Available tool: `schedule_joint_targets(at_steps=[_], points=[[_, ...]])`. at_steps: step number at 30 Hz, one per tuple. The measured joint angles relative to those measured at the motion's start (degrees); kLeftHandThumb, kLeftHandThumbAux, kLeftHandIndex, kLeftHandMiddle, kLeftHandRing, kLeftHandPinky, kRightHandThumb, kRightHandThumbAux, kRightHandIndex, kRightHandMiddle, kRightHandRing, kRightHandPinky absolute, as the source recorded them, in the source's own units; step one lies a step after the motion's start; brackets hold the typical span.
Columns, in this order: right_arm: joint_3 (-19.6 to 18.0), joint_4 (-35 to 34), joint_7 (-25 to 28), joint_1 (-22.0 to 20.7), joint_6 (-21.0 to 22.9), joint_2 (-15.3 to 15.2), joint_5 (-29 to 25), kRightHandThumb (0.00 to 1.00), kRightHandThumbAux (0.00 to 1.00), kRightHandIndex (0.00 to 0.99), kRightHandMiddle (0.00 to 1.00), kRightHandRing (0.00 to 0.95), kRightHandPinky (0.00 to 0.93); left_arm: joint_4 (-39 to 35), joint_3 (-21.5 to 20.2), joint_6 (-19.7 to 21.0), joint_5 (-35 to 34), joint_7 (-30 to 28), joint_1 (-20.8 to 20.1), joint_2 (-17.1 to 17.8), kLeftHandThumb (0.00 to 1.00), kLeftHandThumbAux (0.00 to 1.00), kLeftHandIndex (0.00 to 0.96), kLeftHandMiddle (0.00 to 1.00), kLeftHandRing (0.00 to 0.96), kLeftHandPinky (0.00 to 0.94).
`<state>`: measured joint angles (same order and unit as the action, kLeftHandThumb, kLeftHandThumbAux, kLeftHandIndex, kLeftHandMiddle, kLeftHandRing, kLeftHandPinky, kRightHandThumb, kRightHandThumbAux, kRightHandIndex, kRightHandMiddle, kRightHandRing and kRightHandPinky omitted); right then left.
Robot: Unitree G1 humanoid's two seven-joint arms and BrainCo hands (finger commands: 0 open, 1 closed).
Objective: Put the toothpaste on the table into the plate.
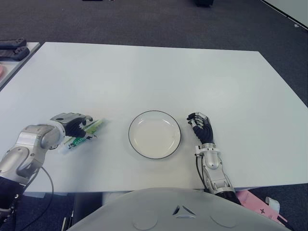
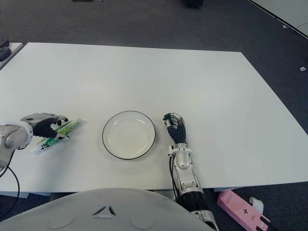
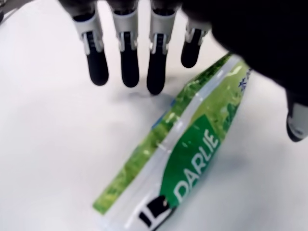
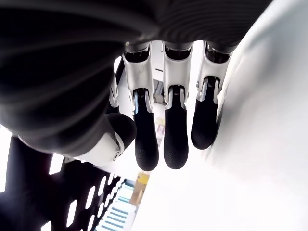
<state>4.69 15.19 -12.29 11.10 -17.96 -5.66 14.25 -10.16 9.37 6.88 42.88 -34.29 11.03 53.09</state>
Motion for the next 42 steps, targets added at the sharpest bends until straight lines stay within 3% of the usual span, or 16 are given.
schedule_joint_targets(at_steps=[5,12,21,29,42], points=[[0.0,-0.2,0.0,0.2,0.0,0.0,0.1,0.695,0.734,0.425,0.507,0.502,0.501,0.2,1.9,1.5,4.5,2.8,0.0,-2.0,0.028,0.336,0.140,0.320,0.332,0.408],[0.0,-0.7,0.0,0.5,0.0,0.0,0.0,0.695,0.733,0.426,0.510,0.500,0.494,-0.3,5.7,5.0,12.6,6.4,-0.2,-6.0,0.013,0.326,0.104,0.211,0.192,0.252],[-0.2,-1.8,0.2,1.5,0.5,0.0,0.0,0.700,0.732,0.429,0.512,0.502,0.495,-0.2,10.1,13.9,24.9,9.9,1.0,-12.9,0.001,0.381,0.072,0.126,0.100,0.091],[-0.4,-2.2,0.3,1.7,1.4,0.0,0.0,0.702,0.732,0.429,0.512,0.506,0.503,2.1,12.1,20.0,31.0,14.0,1.1,-17.7,0.000,0.405,0.054,0.096,0.064,0.063],[-0.9,-2.5,0.8,2.0,1.3,0.0,-0.2,0.702,0.733,0.428,0.504,0.510,0.510,2.5,14.4,24.8,37.4,15.1,1.1,-21.7,0.000,0.428,0.032,0.083,0.056,0.078]])
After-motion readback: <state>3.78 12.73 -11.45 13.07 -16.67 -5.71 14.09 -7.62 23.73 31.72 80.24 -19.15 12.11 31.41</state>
